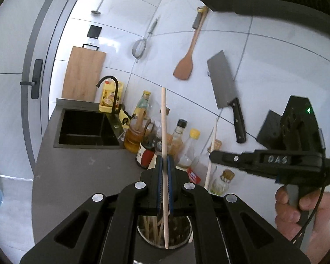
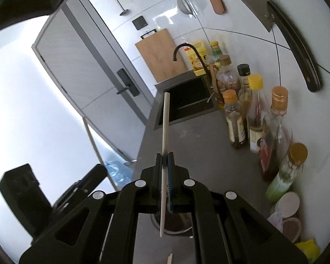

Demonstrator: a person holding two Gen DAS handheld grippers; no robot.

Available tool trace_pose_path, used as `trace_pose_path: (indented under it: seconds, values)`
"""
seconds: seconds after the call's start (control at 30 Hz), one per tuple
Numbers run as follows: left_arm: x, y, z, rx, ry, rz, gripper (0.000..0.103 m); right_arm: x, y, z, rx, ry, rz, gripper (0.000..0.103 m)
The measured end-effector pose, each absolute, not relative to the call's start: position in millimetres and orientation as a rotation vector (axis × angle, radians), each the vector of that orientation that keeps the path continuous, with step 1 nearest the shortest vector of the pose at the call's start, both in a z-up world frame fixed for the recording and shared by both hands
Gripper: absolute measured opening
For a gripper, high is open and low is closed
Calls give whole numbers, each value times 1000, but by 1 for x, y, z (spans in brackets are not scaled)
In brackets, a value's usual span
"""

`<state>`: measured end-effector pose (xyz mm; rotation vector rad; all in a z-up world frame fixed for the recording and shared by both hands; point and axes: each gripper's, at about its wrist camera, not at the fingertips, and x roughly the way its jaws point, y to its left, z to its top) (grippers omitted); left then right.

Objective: Organize utensils
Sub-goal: 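Lower the chopstick into the holder and open the right tool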

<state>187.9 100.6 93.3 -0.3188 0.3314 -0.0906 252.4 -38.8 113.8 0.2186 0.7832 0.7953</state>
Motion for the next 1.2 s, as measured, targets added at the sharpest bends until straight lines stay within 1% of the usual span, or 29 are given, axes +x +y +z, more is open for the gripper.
trace_pose_path:
  seconds: [0.23, 0.47, 0.5, 0.57, 0.6, 0.97, 1.03, 1.07, 1.13, 1.2]
  values:
    - [202, 95, 78, -283, 313, -72, 4, 269, -28, 92, 184, 782, 763, 6]
    - [217, 95, 55, -297, 394, -62, 5, 283, -30, 61, 208, 843, 763, 6]
    - [218, 96, 54, -295, 401, -54, 5, 285, -30, 58, 210, 854, 760, 12]
    - [219, 96, 53, -286, 412, -50, 5, 287, -32, 53, 219, 864, 759, 20]
    - [218, 97, 53, -287, 416, -46, 5, 287, -32, 51, 224, 870, 762, 22]
    - [192, 110, 60, -330, 408, -22, 5, 262, -39, 57, 223, 871, 807, 22]
    - [182, 111, 62, -337, 406, -26, 11, 252, -38, 60, 210, 869, 822, 22]
    - [179, 110, 63, -338, 405, -25, 17, 248, -38, 61, 203, 868, 827, 22]
    - [168, 109, 66, -337, 403, -24, 19, 238, -36, 61, 191, 878, 846, 27]
    - [158, 107, 69, -330, 399, -18, 19, 226, -35, 62, 182, 880, 860, 27]
